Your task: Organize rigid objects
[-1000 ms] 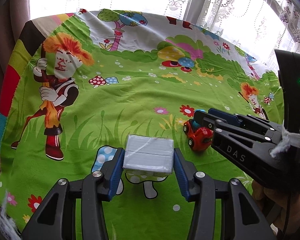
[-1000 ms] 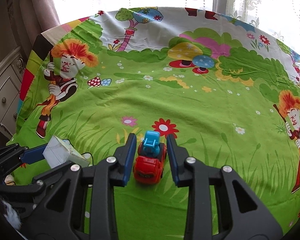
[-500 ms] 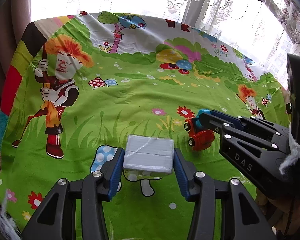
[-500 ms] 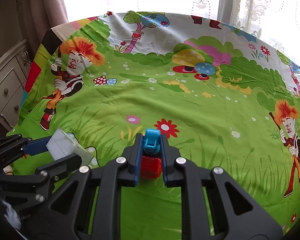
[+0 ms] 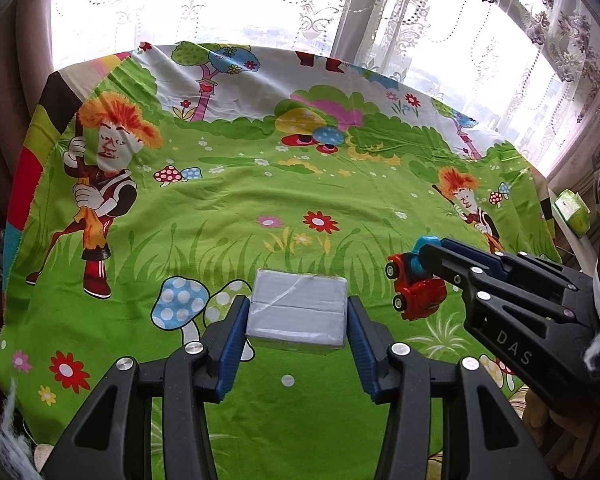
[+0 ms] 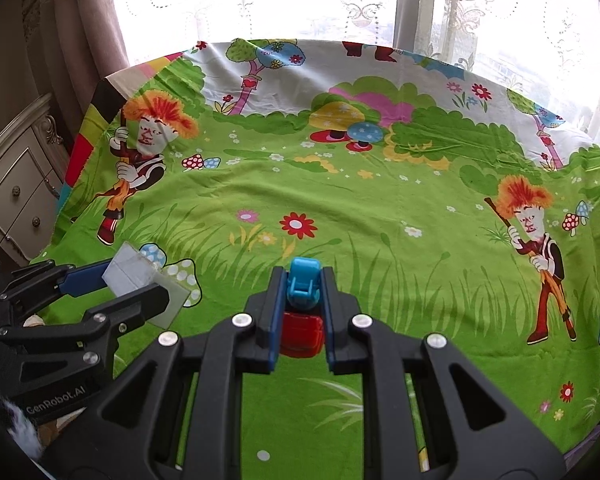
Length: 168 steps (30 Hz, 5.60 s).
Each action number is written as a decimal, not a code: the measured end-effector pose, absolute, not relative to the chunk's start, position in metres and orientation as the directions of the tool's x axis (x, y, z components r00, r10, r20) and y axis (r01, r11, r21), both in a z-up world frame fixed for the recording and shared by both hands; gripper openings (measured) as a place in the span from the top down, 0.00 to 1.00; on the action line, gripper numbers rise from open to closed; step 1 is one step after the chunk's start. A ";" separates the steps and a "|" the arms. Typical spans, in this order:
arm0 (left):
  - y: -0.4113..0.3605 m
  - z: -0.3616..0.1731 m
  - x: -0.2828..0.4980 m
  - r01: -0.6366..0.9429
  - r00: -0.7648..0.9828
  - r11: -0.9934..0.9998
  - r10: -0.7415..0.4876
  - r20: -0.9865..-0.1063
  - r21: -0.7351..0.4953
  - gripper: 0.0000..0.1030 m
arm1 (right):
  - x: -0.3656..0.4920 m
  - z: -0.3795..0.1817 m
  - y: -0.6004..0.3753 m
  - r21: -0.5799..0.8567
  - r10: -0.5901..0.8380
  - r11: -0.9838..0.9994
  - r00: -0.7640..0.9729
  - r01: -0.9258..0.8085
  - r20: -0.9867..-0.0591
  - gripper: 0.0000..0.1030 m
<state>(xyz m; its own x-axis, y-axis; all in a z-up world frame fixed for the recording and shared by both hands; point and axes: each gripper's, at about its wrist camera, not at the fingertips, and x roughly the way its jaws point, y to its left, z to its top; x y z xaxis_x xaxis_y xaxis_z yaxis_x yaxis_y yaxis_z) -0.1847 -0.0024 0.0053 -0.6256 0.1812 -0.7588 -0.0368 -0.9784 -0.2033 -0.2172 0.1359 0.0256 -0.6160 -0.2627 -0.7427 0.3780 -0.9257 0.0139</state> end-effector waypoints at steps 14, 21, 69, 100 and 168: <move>0.060 0.026 -0.139 -0.152 -0.616 -0.964 0.265 -0.742 -0.218 0.52 | -0.156 0.053 0.212 0.044 -0.220 -0.959 -0.641 0.280 -0.735 0.81; 0.093 0.032 -0.119 -0.222 -0.595 -0.946 0.324 -0.736 -0.237 0.52 | -0.118 0.062 0.263 0.053 -0.191 -0.973 -0.655 0.225 -0.731 0.81; 0.284 0.031 -0.067 -0.580 -0.391 -0.792 0.475 -0.789 -0.189 0.52 | -0.018 -0.064 0.540 0.142 0.049 -0.916 -0.457 -0.374 -0.888 0.80; 0.349 0.019 0.018 -0.740 -0.095 -0.585 0.578 -0.810 -0.331 0.32 | 0.082 0.022 0.547 0.045 0.204 -0.916 -0.560 -0.398 -0.803 0.25; 0.326 0.005 0.042 -0.651 -0.202 -0.706 0.514 -0.833 -0.278 0.00 | 0.127 0.024 0.507 -0.060 0.258 -0.923 -0.496 -0.380 -0.829 0.13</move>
